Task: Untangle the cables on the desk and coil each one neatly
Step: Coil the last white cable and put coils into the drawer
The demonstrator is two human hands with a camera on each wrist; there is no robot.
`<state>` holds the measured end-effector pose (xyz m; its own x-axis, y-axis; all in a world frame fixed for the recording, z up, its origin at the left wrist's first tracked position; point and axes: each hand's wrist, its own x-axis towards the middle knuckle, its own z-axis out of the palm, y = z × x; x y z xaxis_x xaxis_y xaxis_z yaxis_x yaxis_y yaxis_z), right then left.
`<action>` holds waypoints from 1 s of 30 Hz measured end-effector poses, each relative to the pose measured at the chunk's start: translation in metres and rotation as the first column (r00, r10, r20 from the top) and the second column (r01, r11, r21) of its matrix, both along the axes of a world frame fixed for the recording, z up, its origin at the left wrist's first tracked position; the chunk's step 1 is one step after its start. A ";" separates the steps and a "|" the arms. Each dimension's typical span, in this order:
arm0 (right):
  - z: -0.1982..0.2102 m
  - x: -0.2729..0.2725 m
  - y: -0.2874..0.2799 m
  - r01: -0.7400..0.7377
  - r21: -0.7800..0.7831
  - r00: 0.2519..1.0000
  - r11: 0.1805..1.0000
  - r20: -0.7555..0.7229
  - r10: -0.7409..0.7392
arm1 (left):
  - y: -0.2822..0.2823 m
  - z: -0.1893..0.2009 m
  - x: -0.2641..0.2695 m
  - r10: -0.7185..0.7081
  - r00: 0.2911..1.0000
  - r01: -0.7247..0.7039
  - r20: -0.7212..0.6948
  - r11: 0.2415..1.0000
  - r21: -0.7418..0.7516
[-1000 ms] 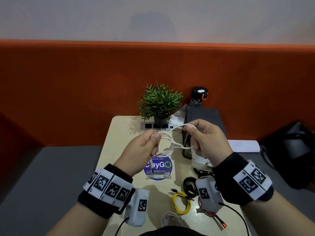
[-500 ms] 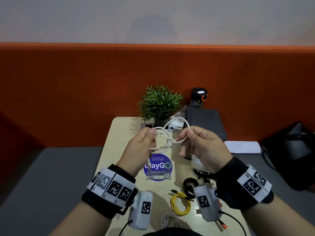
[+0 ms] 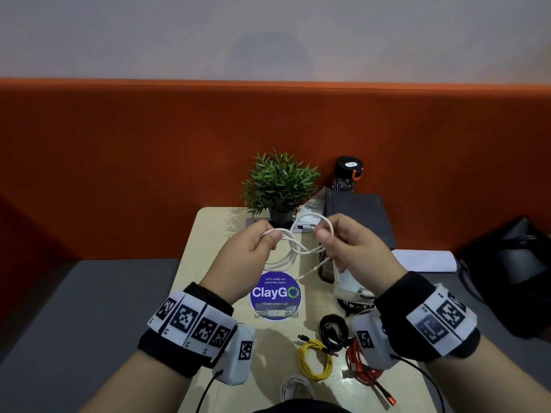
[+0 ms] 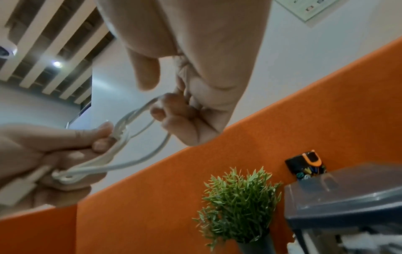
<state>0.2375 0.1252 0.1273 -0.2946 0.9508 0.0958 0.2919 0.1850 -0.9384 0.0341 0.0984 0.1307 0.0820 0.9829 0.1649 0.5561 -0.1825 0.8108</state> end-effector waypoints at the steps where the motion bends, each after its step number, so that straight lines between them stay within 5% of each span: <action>1: -0.001 0.001 0.001 0.016 0.035 0.996 0.999 0.084 -0.019 | -0.001 0.002 0.001 -0.004 0.999 0.005 -0.046 1.000 0.019; 7: 0.001 -0.001 0.000 0.029 0.012 0.993 1.000 0.118 -0.030 | 0.000 0.000 0.005 0.044 0.998 -0.042 -0.044 0.998 0.037; 11: 0.003 -0.003 -0.006 -0.040 -0.037 0.996 0.999 -0.080 0.037 | 0.003 -0.002 0.003 0.091 0.986 -0.088 0.138 0.996 -0.026; 15: 0.006 -0.007 -0.009 -0.036 -0.124 0.961 0.992 -0.277 0.000 | 0.002 -0.002 0.003 0.018 0.996 -0.017 0.093 1.000 -0.005; 21: 0.012 -0.004 -0.004 0.098 0.062 0.986 0.993 0.132 -0.106 | -0.003 -0.003 0.007 -0.118 0.983 0.119 -0.143 0.993 -0.002; 25: 0.022 -0.006 -0.003 -0.065 0.214 0.890 0.975 0.454 -0.040 | -0.006 -0.006 0.011 -0.156 0.955 0.164 -0.252 0.986 0.010; 30: 0.022 -0.004 0.001 -0.002 0.234 0.857 0.972 0.502 -0.119 | -0.009 -0.006 0.011 -0.162 0.957 0.173 -0.239 0.985 0.023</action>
<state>0.2337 0.1262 0.1491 -0.3036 0.9401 0.1548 0.7338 0.3343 -0.5914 0.0454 0.0894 0.1249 0.2864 0.9441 0.1631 0.6887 -0.3212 0.6500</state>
